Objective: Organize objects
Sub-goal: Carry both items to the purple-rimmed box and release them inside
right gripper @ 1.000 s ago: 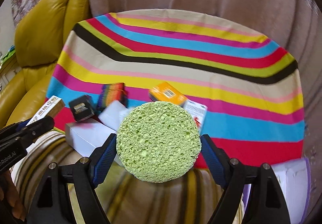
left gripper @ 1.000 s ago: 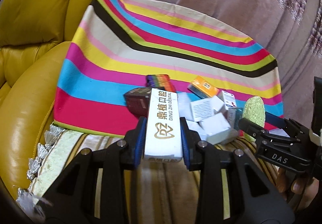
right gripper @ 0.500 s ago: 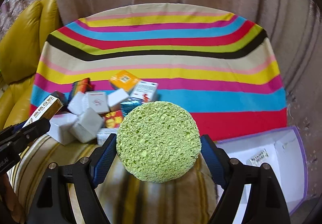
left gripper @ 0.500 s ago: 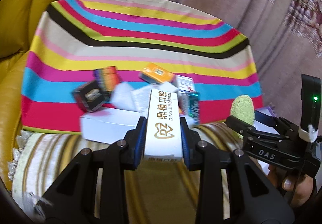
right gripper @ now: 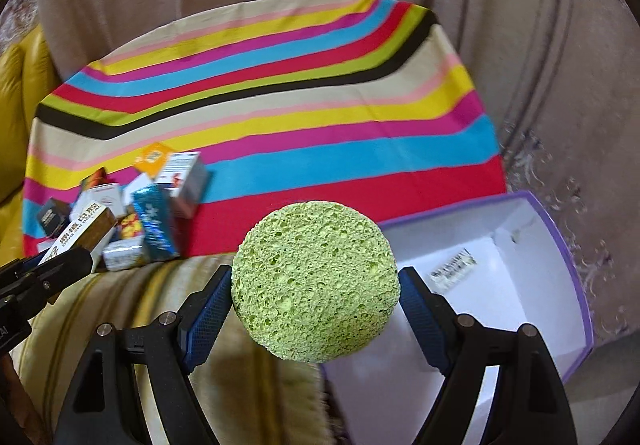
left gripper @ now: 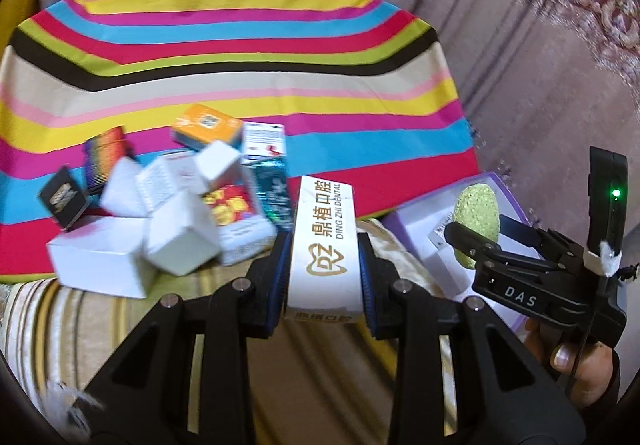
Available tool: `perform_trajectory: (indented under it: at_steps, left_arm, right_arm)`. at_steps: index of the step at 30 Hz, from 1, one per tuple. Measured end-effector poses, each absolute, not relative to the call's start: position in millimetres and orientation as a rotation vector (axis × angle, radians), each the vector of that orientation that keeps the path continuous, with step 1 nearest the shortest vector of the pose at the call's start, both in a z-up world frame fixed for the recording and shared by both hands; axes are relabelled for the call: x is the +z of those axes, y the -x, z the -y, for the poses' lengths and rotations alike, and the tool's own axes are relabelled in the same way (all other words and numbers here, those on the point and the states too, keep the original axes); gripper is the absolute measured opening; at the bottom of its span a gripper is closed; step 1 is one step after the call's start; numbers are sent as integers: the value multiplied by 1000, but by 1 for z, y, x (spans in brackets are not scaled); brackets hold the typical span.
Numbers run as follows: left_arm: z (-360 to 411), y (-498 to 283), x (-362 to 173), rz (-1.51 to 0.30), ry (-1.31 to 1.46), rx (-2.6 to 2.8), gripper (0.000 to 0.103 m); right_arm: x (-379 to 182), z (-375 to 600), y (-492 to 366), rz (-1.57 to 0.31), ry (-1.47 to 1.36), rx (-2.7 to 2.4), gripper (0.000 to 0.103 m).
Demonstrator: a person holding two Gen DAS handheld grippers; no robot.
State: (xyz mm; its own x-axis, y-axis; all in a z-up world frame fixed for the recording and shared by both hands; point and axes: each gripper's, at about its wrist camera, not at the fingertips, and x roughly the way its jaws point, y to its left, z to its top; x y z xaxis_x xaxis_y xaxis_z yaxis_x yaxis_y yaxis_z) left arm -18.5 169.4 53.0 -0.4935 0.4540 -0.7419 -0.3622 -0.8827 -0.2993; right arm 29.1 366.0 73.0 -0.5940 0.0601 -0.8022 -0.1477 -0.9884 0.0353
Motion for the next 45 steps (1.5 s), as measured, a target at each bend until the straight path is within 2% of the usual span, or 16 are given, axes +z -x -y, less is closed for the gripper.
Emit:
perform_trajectory:
  at_steps: [18,20,22,23,35,45]
  left_arm:
    - [-274,19,45,67,1210,2081,36]
    - [-281,18,45,86,1201,2037,40]
    - [-282,18,45,93,1199,2029,56]
    - [-281,17,45,98,1195,2032,58]
    - [-264,18,49,159,1185,2083,58]
    - [-232,20,49,209,1196,2159,58]
  right_arm:
    - [63,-452,-55,-329,1303,2481,83]
    - [62,-459,-57,-342,1295,2457,83]
    - [63,-465,-59,-356,1288,2437,83]
    - [62,-469,-60,-373,1287,2431,83]
    - [64,-461,-56,-412,1308,2484,85]
    - [66,-417,-41,-339,1388,2580,85]
